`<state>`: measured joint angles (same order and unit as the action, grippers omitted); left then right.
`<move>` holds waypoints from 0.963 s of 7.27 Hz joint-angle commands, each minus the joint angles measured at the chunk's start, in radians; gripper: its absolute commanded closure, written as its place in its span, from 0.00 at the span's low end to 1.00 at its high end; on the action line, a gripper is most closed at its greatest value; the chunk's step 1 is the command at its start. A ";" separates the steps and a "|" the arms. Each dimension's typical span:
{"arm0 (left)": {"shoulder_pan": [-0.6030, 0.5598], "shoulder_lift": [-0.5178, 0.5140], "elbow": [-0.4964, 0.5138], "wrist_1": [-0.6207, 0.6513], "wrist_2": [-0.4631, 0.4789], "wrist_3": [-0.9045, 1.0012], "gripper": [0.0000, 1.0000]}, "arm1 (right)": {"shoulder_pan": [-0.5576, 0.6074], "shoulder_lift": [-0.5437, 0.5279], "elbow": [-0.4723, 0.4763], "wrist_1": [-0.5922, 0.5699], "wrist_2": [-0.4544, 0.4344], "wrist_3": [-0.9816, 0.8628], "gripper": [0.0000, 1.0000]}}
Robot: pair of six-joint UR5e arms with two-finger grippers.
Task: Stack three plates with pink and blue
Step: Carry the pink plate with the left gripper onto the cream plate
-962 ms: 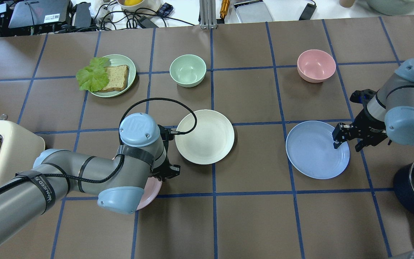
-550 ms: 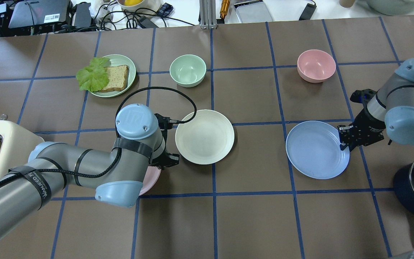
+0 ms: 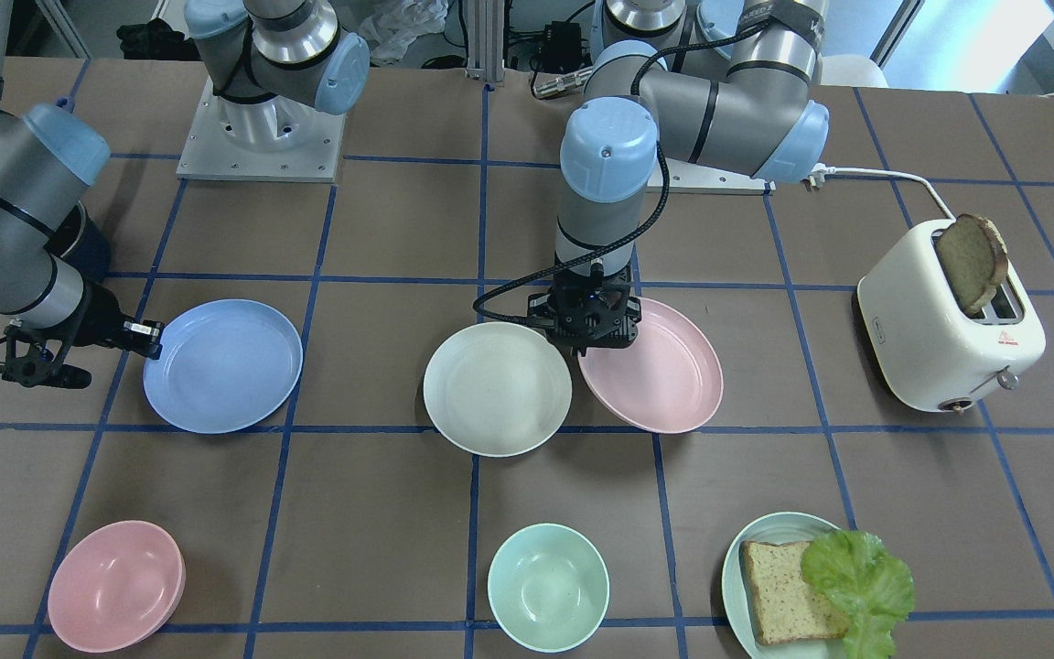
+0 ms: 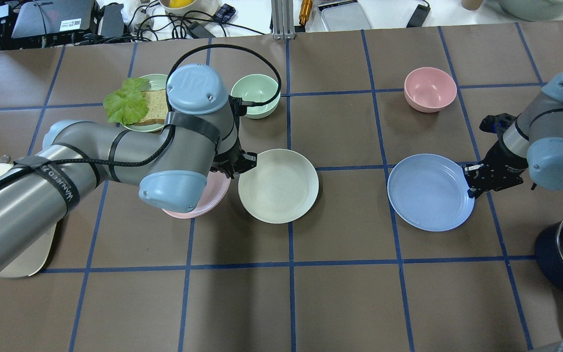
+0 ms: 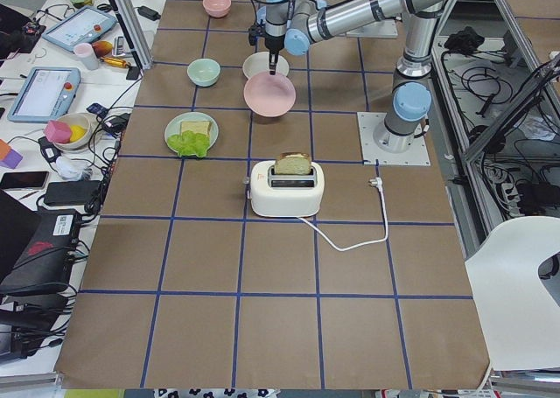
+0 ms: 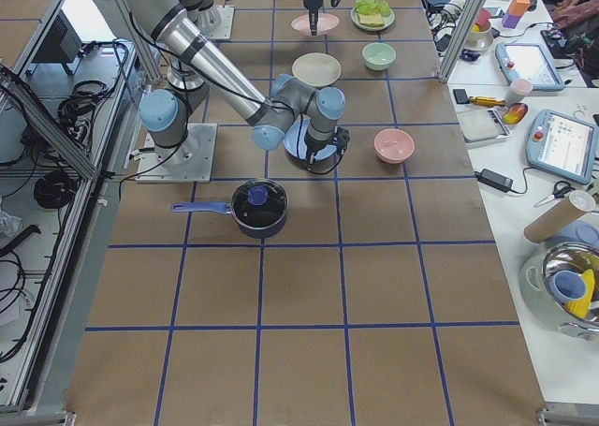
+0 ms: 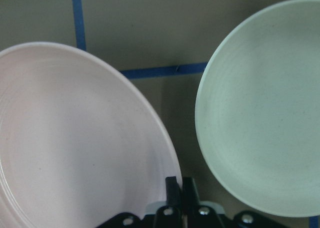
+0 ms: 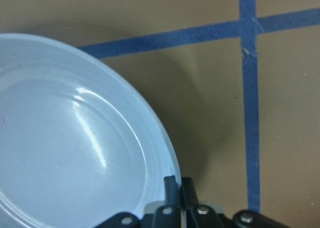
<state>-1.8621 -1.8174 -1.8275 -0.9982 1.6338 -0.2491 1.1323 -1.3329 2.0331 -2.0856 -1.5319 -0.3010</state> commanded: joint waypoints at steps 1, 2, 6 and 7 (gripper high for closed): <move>-0.124 -0.138 0.193 -0.022 0.000 -0.193 1.00 | 0.006 -0.006 -0.098 0.144 0.036 -0.018 1.00; -0.185 -0.196 0.268 -0.064 0.006 -0.263 1.00 | 0.010 -0.005 -0.187 0.254 0.053 -0.018 1.00; -0.262 -0.312 0.337 -0.106 0.011 -0.275 1.00 | 0.029 0.018 -0.324 0.391 0.056 -0.013 1.00; -0.264 -0.309 0.332 -0.111 0.011 -0.269 0.74 | 0.029 0.020 -0.326 0.391 0.056 -0.013 1.00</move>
<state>-2.1161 -2.1207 -1.4941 -1.1040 1.6433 -0.5225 1.1576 -1.3152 1.7142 -1.7003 -1.4761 -0.3158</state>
